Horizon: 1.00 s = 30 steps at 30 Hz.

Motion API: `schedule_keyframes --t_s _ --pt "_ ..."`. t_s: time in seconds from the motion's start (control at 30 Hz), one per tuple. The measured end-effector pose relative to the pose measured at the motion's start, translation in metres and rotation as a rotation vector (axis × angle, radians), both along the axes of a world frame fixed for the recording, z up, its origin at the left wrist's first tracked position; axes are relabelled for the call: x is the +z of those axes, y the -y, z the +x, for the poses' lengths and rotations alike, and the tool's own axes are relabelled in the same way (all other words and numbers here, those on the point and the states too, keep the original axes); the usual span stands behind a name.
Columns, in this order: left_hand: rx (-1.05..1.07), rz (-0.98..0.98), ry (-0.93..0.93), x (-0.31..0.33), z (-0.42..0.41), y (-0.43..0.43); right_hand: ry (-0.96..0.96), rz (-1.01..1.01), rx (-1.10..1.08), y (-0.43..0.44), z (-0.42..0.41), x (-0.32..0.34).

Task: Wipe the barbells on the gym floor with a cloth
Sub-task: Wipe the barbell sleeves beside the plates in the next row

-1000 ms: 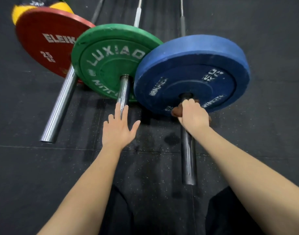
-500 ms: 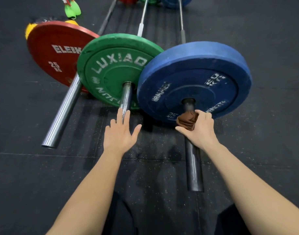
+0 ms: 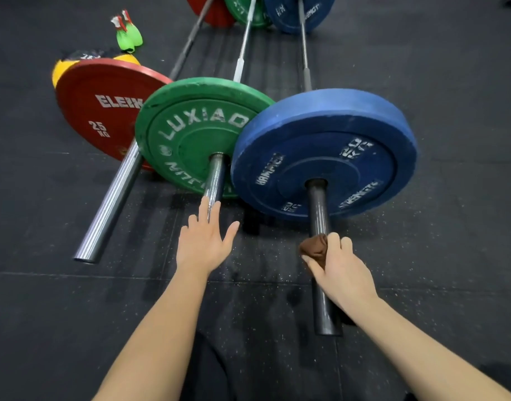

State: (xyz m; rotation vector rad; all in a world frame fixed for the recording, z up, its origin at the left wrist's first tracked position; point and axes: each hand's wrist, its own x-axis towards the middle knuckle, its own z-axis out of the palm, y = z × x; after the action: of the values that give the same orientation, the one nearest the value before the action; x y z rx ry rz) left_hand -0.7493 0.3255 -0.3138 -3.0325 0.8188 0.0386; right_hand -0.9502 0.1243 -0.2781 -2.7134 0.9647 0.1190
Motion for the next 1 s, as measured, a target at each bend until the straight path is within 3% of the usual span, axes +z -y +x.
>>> schedule_keyframes --t_s 0.2,0.4,0.77,1.0 --pt "0.006 -0.014 -0.014 0.001 0.001 0.002 0.191 0.103 -0.016 0.023 0.026 0.001" --pt "0.012 -0.038 -0.004 0.000 0.005 -0.001 0.129 0.161 -0.005 0.026 0.030 0.001" --pt "-0.013 0.019 0.026 -0.002 0.005 -0.002 -0.110 0.190 0.145 -0.015 -0.041 0.015" --pt "-0.011 0.034 0.026 -0.001 -0.001 0.002 -0.029 0.138 0.155 -0.010 -0.028 0.008"
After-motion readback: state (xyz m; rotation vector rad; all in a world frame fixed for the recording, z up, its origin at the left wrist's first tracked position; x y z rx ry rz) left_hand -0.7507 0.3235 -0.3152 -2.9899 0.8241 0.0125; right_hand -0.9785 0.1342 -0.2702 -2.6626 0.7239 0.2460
